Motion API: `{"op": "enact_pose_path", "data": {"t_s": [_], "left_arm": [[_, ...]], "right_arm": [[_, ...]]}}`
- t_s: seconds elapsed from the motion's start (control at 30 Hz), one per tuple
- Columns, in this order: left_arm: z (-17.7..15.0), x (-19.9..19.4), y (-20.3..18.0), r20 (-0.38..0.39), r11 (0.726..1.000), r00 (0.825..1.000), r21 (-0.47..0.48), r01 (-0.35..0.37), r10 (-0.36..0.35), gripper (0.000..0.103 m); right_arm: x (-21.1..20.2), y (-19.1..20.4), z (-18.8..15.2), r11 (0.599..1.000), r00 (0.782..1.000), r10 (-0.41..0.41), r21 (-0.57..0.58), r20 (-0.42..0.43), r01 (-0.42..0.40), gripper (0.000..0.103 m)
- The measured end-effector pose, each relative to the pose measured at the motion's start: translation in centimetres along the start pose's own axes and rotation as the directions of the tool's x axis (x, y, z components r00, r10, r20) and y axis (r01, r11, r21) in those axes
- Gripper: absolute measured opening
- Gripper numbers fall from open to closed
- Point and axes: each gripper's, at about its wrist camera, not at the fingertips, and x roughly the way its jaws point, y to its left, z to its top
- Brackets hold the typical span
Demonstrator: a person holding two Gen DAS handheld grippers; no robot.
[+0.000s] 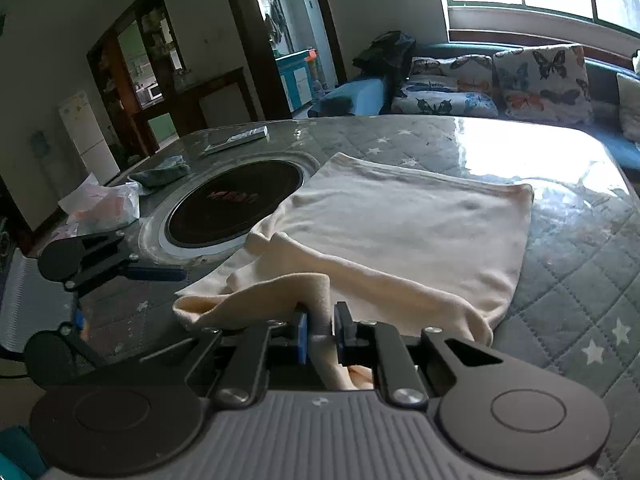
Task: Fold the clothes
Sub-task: 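Grasp the folded edge with the left gripper while the right gripper grasps beside it, then lift the held sweatshirt edge with both grippers and fold it over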
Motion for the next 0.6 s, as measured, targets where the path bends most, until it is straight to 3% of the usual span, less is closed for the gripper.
{"op": "enact_pose_path", "data": {"t_s": [0.07, 0.13, 0.17, 0.23, 0.33, 0.6], "left_arm": [[-0.2, 0.6, 0.1, -0.008, 1.0, 1.0, 0.014, -0.006, 0.006, 0.066], [-0.4, 0.9, 0.4, -0.021, 1.0, 1.0, 0.011, -0.001, 0.001, 0.04], [-0.5, 0.9, 0.6, -0.028, 1.0, 1.0, 0.008, 0.003, -0.003, 0.035], [-0.6, 0.9, 1.0, -0.037, 1.0, 0.999, -0.005, 0.013, -0.014, 0.012], [-0.4, -0.3, 1.7, -0.016, 0.998, 0.999, -0.043, 0.037, -0.038, 0.005], [0.5, -5.1, 1.4, 0.03, 0.988, 0.992, -0.084, 0.127, -0.125, 0.005]], "right_arm": [[-0.5, 0.3, -0.3, 1.0, 1.0, 0.001, -0.008, 0.011, -0.001, 0.012], [-1.1, 0.6, -0.6, 1.0, 1.0, 0.002, -0.018, 0.023, -0.002, 0.012], [-1.4, 0.8, -0.8, 1.0, 1.0, 0.003, -0.023, 0.028, -0.002, 0.011], [-2.0, 1.1, -1.1, 0.999, 0.999, 0.004, -0.032, 0.04, -0.003, 0.01], [-2.8, 1.6, -1.6, 0.999, 0.998, 0.006, -0.047, 0.058, -0.003, 0.009], [-6.1, 3.3, -3.0, 0.996, 0.996, 0.025, -0.092, 0.086, -0.017, 0.009]]}}
